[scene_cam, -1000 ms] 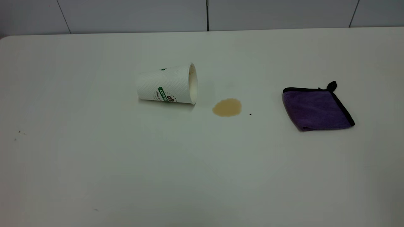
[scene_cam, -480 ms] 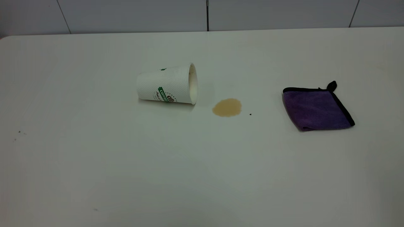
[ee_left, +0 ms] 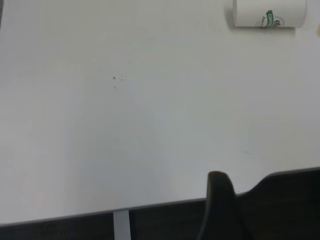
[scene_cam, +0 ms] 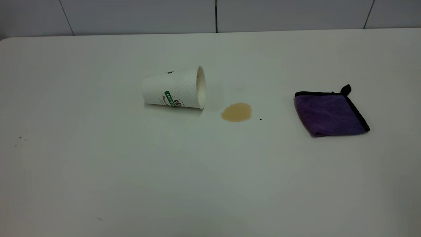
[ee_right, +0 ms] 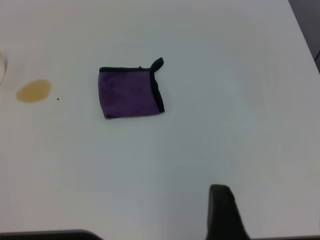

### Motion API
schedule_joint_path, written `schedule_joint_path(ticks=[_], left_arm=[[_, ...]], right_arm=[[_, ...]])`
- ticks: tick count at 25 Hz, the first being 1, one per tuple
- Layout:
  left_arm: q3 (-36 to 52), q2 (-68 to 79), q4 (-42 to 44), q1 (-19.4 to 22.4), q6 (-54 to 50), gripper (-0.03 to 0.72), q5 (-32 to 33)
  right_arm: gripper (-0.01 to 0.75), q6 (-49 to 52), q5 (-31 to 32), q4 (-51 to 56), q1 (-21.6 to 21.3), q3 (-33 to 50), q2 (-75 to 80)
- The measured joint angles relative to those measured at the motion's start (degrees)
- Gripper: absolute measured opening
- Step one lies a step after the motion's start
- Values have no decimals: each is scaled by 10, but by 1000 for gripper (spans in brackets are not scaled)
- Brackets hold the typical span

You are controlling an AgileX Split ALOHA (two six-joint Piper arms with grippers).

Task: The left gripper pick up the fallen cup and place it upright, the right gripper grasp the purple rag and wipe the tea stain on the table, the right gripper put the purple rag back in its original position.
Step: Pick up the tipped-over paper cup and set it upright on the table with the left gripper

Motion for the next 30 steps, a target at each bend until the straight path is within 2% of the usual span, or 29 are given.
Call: schedule_joint_path(ticks=[4,8,14,20,26,30], left_arm=[[-19,39,1,0,-2,513,-8],[-44,127,9,0,-4,513,-48],[-74,324,19,0,-9,513,-166],[-148,539,19,0,-15,513,-245],[-240,722,-6,-5,-35,513,-259],[-293,823,-7,-42,-35,513,-265]], right_arm=[[486,0,0,0,0,0,0],[486,0,0,0,0,0,0],[486,0,0,0,0,0,0],[486,0,0,0,0,0,0],[486,0,0,0,0,0,0],[486,0,0,0,0,0,0]])
